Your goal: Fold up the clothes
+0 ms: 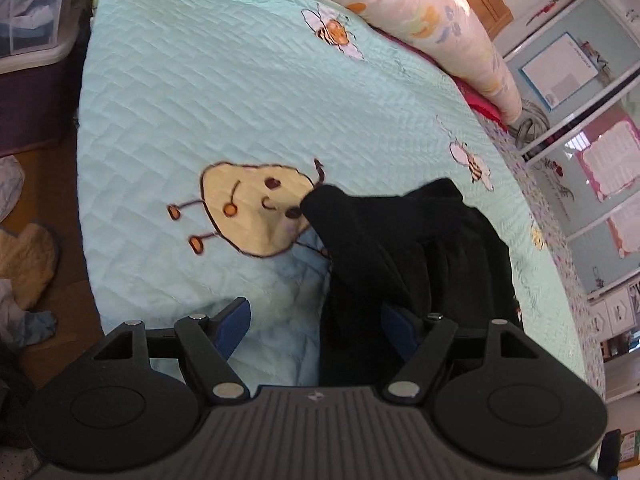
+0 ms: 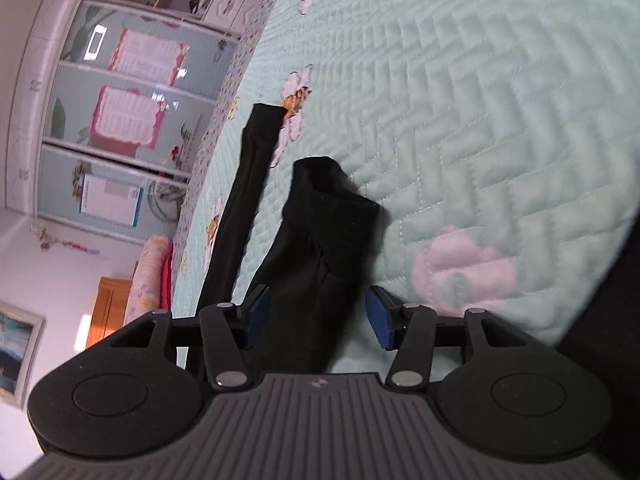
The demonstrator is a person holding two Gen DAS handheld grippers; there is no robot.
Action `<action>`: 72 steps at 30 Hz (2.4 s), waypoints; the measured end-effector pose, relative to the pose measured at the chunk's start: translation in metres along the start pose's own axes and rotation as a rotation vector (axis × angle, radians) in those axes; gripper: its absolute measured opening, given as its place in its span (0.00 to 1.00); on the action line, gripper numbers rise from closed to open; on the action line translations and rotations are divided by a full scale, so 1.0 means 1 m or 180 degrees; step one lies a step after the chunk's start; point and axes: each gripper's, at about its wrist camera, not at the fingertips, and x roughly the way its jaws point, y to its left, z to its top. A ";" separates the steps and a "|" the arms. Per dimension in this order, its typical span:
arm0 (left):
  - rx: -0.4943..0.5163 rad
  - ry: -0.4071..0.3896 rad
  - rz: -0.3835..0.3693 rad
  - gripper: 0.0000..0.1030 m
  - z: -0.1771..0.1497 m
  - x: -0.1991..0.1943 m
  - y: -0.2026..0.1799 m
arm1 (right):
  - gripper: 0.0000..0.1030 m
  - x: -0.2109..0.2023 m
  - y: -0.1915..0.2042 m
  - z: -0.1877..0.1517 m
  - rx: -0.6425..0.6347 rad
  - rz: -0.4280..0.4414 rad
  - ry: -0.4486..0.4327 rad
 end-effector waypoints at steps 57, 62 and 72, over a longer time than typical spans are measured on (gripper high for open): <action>0.0113 0.0212 -0.0478 0.15 -0.032 -0.014 -0.012 | 0.19 0.029 0.023 -0.035 -0.0256 0.0085 0.0349; 0.0132 0.0072 -0.0587 0.09 -0.024 -0.023 -0.013 | 0.01 0.027 0.029 -0.034 -0.0288 0.0134 0.0204; 0.0268 0.0128 -0.0376 0.58 -0.033 -0.016 -0.015 | 0.31 0.031 0.025 -0.030 -0.0100 0.0058 0.0250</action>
